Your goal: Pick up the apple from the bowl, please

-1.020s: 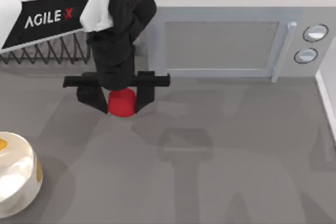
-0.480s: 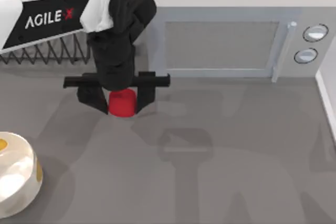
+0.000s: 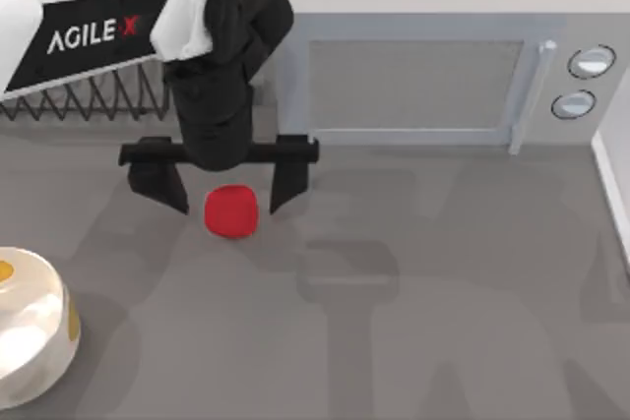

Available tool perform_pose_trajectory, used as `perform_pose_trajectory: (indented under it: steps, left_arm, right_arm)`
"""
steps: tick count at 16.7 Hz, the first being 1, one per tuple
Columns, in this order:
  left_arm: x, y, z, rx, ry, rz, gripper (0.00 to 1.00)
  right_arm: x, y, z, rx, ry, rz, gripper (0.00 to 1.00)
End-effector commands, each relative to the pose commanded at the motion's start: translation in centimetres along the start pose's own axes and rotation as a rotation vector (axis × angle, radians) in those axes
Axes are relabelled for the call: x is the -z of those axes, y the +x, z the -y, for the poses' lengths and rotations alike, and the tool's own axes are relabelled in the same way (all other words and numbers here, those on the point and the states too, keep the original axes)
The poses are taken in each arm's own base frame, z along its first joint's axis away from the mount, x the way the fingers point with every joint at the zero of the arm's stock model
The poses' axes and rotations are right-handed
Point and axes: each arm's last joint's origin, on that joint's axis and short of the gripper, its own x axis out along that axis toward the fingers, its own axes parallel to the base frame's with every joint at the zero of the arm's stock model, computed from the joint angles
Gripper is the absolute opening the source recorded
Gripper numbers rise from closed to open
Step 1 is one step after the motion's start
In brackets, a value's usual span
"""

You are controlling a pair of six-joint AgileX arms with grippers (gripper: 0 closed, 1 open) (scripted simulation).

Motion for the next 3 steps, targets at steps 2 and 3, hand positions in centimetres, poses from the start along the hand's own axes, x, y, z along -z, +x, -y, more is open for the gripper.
perform_pose_trajectory:
  steps: [2, 3]
  left_arm:
    - [0.00, 0.00, 0.00, 0.000, 0.000, 0.000, 1.00]
    - [0.00, 0.00, 0.00, 0.000, 0.000, 0.000, 1.00]
  right_arm:
    - [0.00, 0.00, 0.00, 0.000, 0.000, 0.000, 1.00]
    - [0.00, 0.00, 0.00, 0.000, 0.000, 0.000, 1.00]
